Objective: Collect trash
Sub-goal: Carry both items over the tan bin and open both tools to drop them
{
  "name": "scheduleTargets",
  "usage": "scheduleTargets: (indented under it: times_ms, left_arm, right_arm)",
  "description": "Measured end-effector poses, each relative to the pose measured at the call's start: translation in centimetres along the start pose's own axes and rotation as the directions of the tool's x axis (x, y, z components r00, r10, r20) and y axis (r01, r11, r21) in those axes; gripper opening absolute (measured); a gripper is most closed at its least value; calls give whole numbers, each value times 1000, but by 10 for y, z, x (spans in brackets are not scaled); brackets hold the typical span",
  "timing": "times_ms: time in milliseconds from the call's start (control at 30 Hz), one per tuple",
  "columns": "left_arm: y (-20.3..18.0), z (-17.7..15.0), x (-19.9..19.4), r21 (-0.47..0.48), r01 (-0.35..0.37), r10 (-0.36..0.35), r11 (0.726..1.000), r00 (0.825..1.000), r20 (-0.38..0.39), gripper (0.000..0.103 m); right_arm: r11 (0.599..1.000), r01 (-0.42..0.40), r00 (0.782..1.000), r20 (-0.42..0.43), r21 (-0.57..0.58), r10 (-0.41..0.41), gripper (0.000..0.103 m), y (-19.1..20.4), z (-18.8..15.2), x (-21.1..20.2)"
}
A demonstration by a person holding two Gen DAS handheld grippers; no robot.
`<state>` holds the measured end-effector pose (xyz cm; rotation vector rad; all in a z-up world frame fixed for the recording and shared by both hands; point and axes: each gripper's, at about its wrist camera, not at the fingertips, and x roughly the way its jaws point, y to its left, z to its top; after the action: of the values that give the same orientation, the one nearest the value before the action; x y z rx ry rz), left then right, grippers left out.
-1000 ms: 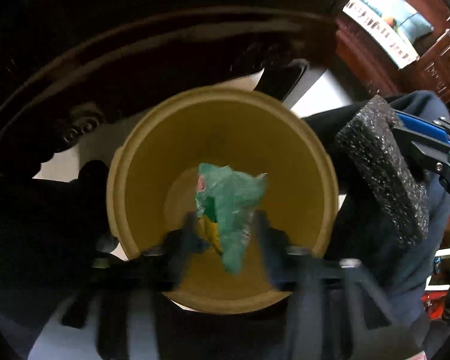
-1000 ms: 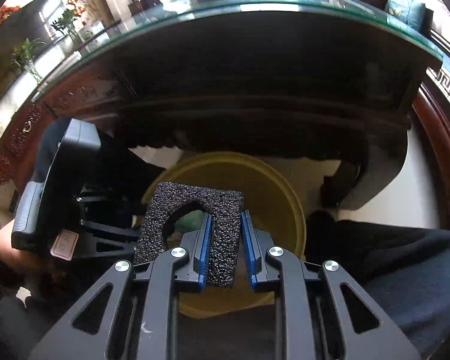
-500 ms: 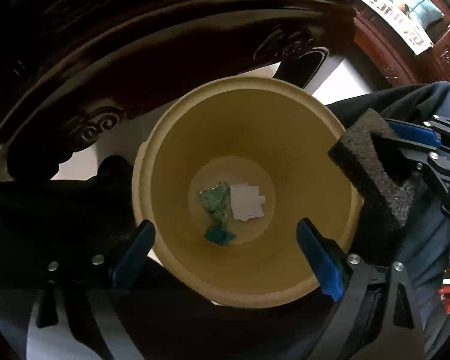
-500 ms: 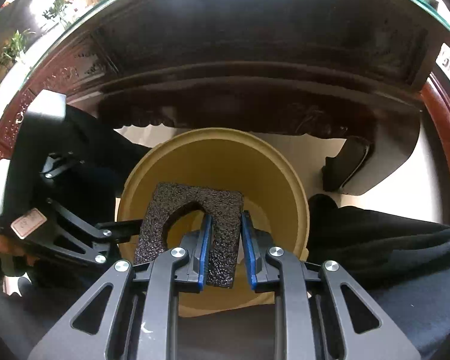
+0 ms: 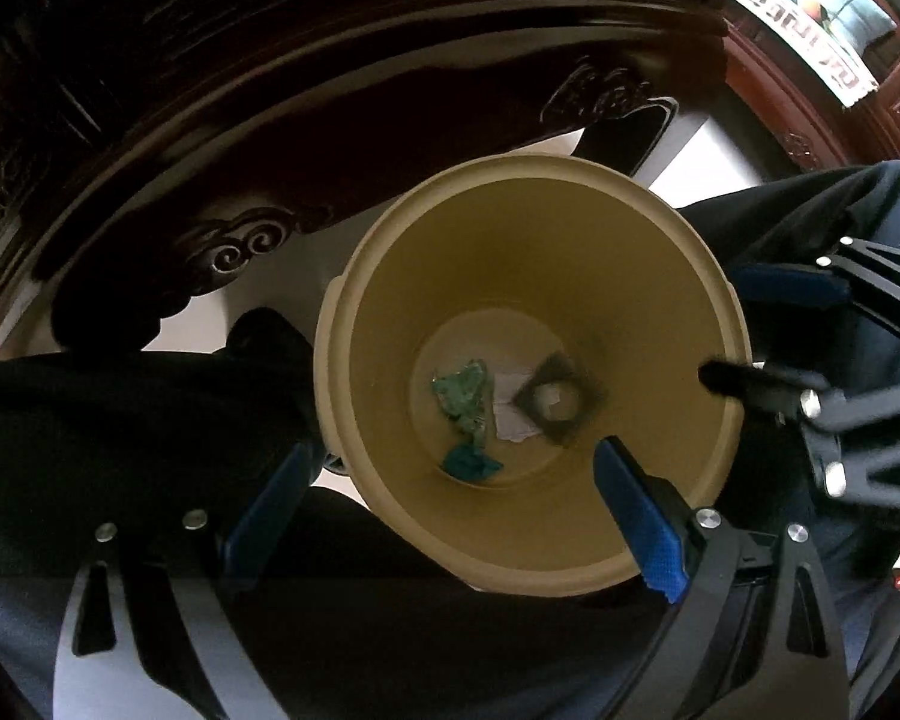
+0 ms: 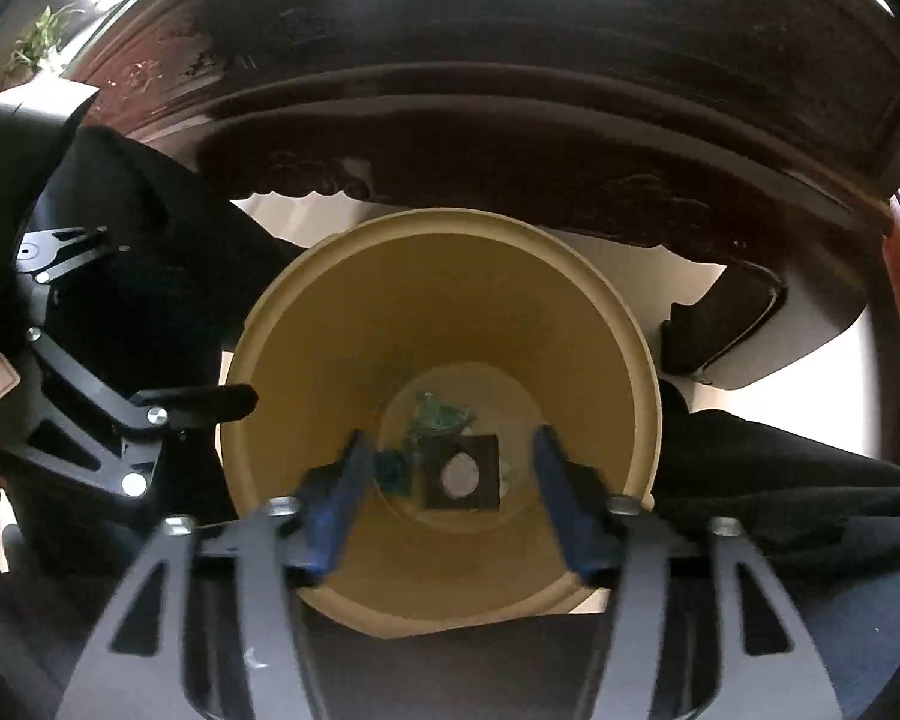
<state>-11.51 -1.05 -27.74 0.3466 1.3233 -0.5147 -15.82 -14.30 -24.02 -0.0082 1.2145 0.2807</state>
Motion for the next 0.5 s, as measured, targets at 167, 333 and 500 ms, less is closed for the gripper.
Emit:
scheduleTargets:
  times_ms: [167, 333, 500]
  left_arm:
    - [-2, 0, 1, 8, -13, 13, 1000, 1000, 0, 95]
    - [0, 2, -3, -1, -11, 11, 1000, 1000, 9, 95]
    - [2, 7, -13, -7, -21, 21, 1000, 999, 40, 95]
  right_arm:
    - [1000, 0, 1000, 5, -1, 0, 61, 0, -1, -1]
    - [1000, 1, 1000, 11, 4, -1, 61, -1, 0, -3]
    - [1000, -1, 999, 48, 9, 1, 61, -3, 3, -12]
